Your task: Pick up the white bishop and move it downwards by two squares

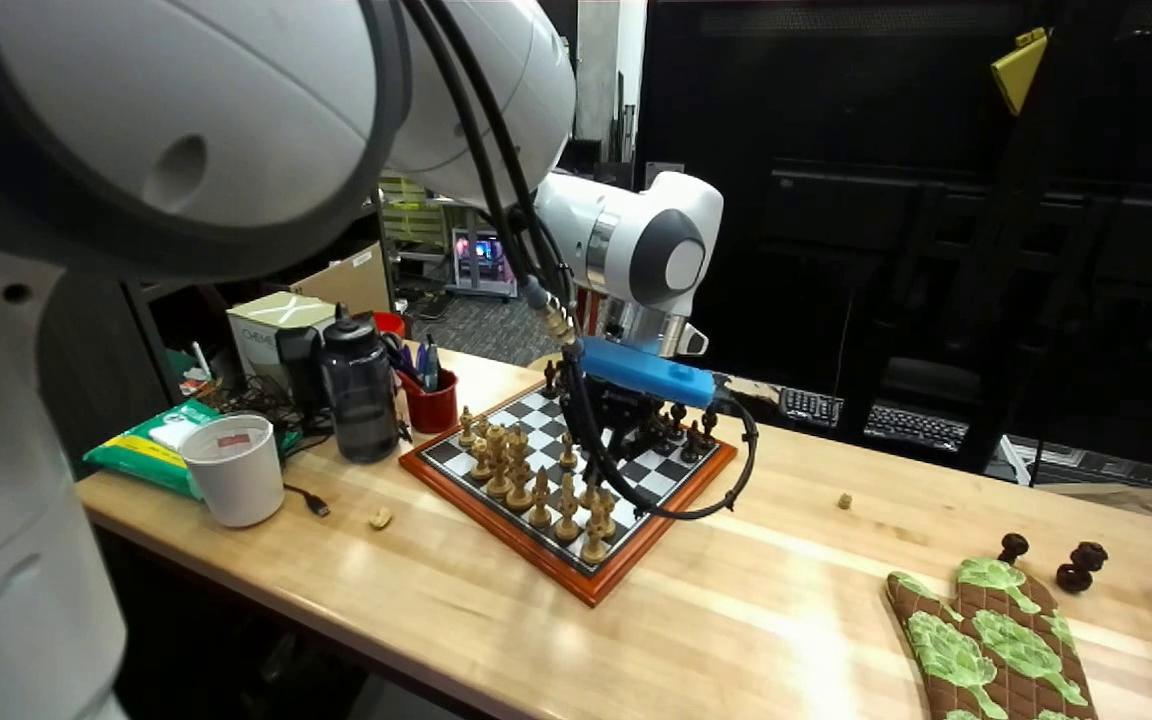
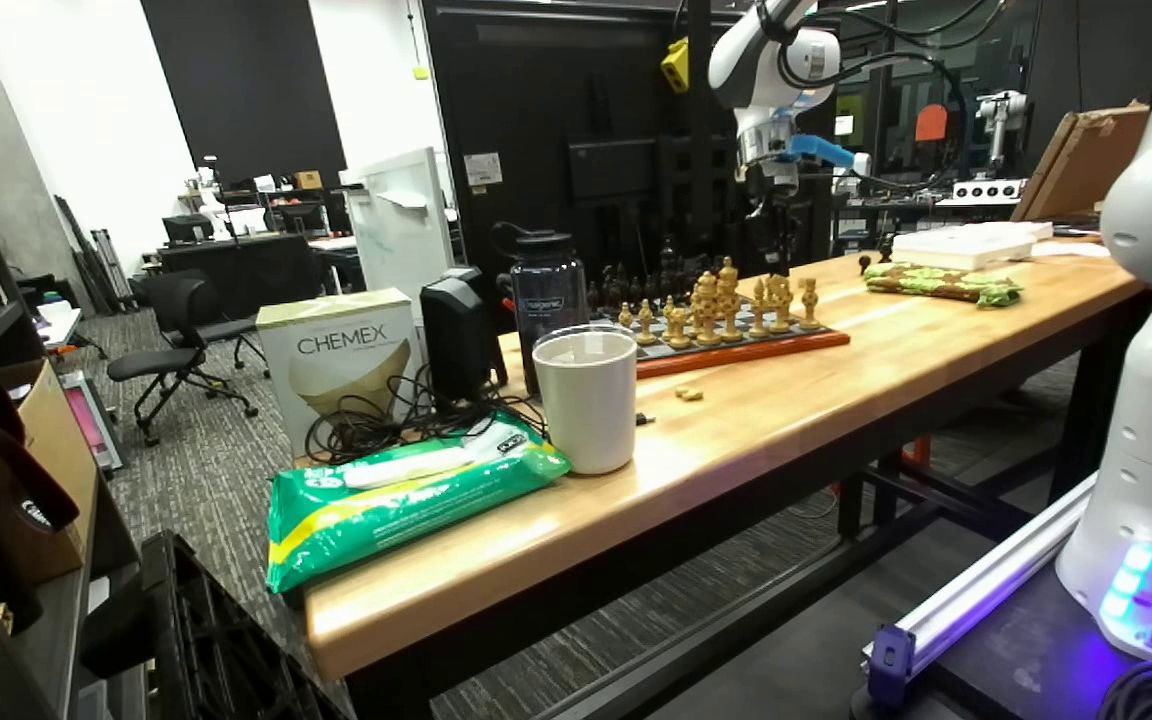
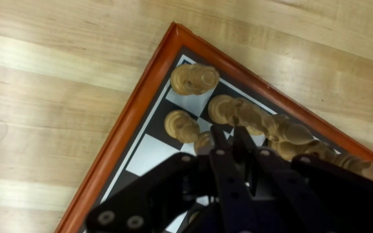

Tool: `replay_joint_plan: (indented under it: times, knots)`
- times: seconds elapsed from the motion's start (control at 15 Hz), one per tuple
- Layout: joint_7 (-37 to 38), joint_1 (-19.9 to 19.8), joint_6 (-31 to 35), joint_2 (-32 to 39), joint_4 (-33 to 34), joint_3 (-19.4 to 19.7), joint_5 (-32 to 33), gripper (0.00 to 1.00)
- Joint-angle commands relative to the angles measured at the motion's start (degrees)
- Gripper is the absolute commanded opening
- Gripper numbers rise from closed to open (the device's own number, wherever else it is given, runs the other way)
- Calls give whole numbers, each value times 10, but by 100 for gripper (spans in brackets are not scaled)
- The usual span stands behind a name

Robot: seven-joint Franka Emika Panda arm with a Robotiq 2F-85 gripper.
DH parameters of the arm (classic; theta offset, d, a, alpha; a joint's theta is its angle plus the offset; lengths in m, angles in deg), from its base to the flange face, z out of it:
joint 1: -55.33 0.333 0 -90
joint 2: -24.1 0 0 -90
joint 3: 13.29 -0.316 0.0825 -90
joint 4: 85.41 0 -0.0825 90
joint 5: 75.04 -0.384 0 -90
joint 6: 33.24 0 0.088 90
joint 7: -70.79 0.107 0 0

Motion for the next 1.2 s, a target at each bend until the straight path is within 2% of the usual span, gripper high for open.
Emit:
replay_joint_plan:
  times: [0.0, 0.47, 1.13]
  knots:
    - [-3, 8, 7, -28, -37, -1, -3, 3]
    - [1, 24, 1, -20, -33, -6, 2, 3]
    - [-3, 22, 1, -18, -28, -3, 6, 3]
